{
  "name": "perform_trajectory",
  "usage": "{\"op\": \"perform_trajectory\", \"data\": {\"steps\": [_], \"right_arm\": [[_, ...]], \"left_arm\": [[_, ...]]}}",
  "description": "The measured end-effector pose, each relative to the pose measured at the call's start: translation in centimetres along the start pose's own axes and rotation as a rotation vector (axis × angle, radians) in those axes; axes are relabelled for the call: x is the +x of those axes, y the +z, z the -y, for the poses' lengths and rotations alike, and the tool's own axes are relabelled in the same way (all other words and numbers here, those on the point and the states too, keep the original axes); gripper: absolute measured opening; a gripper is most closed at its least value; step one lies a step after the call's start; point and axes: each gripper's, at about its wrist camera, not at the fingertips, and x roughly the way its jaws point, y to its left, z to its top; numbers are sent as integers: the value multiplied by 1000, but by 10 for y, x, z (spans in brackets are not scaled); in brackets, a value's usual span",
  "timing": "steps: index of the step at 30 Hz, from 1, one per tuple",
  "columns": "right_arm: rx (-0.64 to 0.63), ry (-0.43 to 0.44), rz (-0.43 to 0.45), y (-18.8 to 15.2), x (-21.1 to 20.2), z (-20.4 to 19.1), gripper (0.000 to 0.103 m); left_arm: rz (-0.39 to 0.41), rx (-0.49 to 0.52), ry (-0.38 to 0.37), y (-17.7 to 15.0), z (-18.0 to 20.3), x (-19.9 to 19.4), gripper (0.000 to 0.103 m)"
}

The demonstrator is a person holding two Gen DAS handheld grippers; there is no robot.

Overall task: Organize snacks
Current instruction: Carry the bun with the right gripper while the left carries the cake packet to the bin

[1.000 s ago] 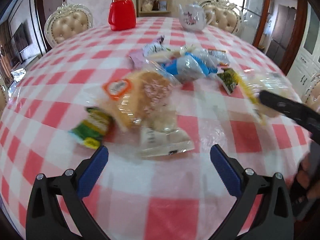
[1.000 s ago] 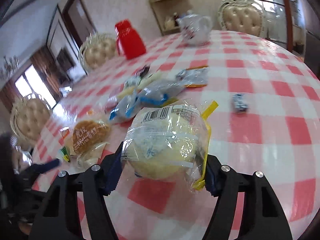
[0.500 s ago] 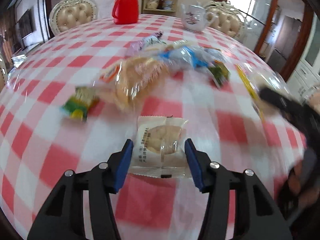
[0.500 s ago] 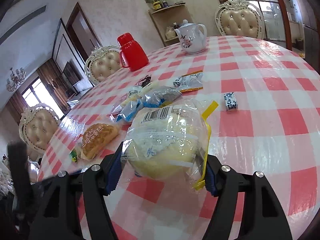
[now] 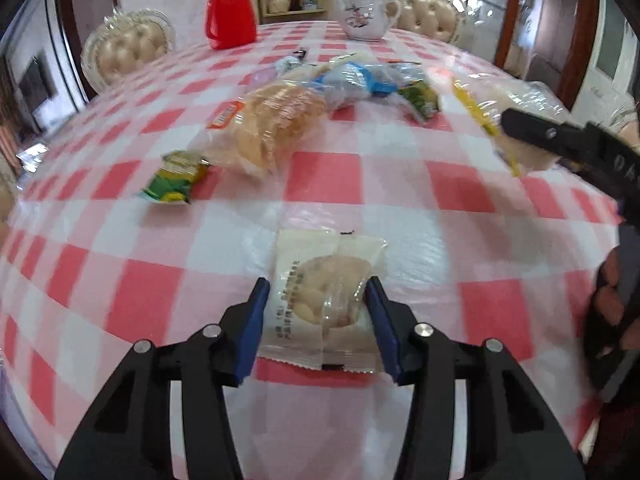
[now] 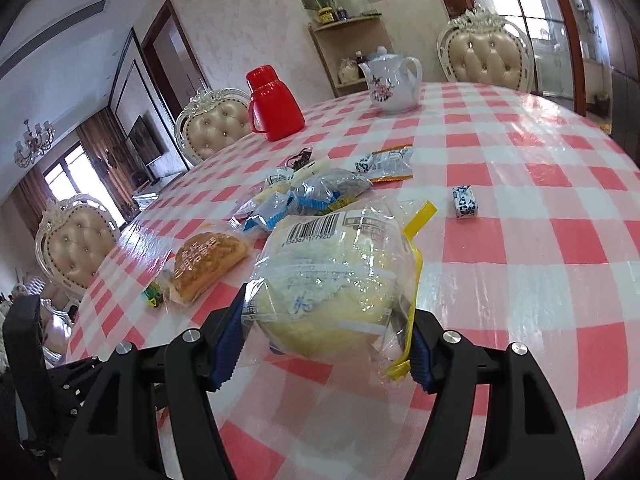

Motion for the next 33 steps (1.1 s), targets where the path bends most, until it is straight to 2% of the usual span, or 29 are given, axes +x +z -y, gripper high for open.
{"op": "perform_trajectory", "data": {"steps": [4,9,13,23,33], "right_arm": [[-10,6,13,-6,-8,-5,66],[-3,20,-8,-15,-12,-15,66],[0,56,-33,-26,-16,-31,66],[-59,149,-114,-54,-13,-94,66],[-250,278,-192,-83,-20,-196,66]], "left_arm": [[72,-67,6,-6,-13,-16,48],[170,-142,54,-13,-34,-48,48],[203,-167,88,-23,-45,-71,48],[237,-210,169,-61,-72,-129,49],[206,-303,290,-110,-137,-178,49]]}}
